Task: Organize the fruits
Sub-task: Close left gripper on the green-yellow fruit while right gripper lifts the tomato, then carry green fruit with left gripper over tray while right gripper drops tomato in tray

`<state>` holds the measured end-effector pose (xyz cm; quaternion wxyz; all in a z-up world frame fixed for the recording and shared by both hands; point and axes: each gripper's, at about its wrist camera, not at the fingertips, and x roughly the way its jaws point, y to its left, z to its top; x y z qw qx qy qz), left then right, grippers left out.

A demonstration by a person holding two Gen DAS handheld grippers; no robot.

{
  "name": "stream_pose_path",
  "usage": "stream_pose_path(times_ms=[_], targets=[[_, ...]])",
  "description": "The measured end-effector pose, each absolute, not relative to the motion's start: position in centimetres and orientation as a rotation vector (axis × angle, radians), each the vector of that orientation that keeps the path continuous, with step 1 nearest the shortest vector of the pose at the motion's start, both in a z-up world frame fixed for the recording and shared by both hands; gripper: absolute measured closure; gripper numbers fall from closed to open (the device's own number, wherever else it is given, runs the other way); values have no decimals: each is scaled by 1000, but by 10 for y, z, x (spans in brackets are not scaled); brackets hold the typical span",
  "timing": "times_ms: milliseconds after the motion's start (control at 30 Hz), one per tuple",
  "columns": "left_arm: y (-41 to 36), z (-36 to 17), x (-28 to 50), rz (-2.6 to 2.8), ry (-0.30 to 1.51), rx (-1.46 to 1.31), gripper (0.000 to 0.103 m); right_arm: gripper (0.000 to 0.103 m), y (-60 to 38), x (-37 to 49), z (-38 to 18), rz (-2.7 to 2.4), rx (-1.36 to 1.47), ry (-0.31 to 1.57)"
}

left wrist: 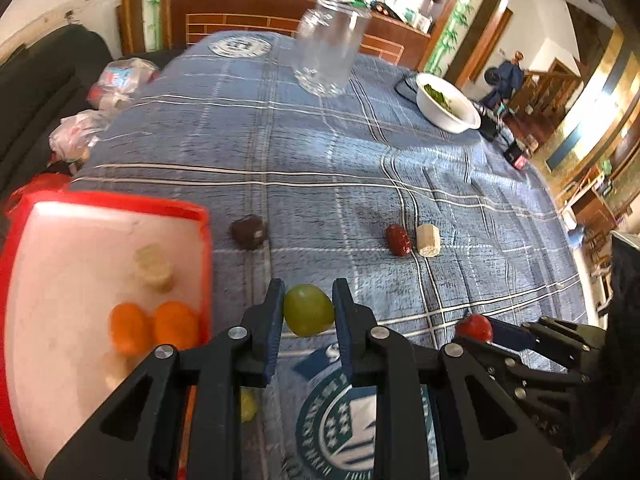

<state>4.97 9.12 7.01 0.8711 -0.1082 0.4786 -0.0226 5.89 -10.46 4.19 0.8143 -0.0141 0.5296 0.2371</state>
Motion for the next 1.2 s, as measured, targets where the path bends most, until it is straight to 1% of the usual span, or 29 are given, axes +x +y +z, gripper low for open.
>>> stream_pose_path(times_ms=[333, 533, 800, 1067, 1200], targets=[[132, 87, 12, 16, 959, -277, 81, 73, -58, 42, 53, 620, -69, 1110], [172, 93, -13, 45, 940, -329, 81, 73, -15, 28, 63, 719, -127, 1093], [216, 85, -60, 156, 939, -384, 81, 73, 31, 21, 62, 810, -170, 1100], [244, 67, -98, 242, 960, -439, 81, 73, 80, 12, 62, 901, -211, 1107], [247, 59, -107, 252, 975, -440, 81, 73, 101, 10, 58, 935, -224, 1120]])
